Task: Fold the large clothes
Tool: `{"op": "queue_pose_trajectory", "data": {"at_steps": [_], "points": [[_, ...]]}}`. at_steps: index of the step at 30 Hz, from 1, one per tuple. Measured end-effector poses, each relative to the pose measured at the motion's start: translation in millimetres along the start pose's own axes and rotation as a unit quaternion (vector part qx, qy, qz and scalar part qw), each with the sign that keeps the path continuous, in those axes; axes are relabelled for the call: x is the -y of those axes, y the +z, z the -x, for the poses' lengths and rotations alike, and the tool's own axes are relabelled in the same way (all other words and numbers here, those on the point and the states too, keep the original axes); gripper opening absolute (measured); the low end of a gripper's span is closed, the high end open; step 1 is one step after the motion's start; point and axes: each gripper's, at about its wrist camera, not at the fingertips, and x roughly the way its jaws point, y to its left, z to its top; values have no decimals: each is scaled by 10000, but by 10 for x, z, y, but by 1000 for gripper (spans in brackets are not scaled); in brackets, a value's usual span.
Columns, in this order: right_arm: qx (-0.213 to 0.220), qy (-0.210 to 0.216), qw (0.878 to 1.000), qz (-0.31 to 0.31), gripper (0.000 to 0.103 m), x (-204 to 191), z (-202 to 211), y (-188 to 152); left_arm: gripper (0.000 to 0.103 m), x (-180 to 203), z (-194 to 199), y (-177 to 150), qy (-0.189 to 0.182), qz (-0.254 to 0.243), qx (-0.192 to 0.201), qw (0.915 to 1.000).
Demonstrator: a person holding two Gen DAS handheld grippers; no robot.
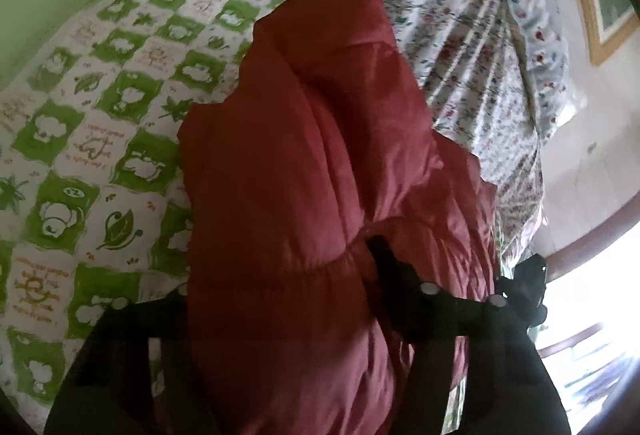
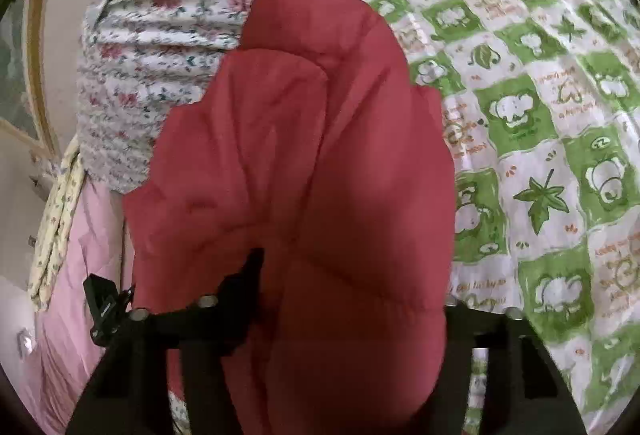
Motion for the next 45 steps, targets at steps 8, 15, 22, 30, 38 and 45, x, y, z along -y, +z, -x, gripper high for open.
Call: {"op": "queue_pose_trajectory", "data": {"at_steps": [8, 15, 22, 30, 38, 45], "points": [[102, 115, 9997, 195, 38, -230, 491, -308, 47, 366, 489, -180, -257, -412, 243, 9985], [126, 330, 9994, 35, 38, -197, 1028, -966, 46, 431, 812, -719, -517, -432, 80, 9977], [144, 441, 9989, -85, 38, -170, 1362, -1531, 45, 335, 1114, -1220, -652, -241, 1, 9976], [339, 114, 9993, -146, 43, -59, 1303, -1609, 46, 225, 1057, -1356, -246, -223, 16, 9994], [513, -1, 9982, -308, 54, 156, 1198, -1632, 50, 113, 839, -1352, 205, -305, 95, 9993], [648, -260, 9963, -491, 78, 234, 1189, -1676, 69, 227, 829, -1362, 891, -605, 213, 9940]]}}
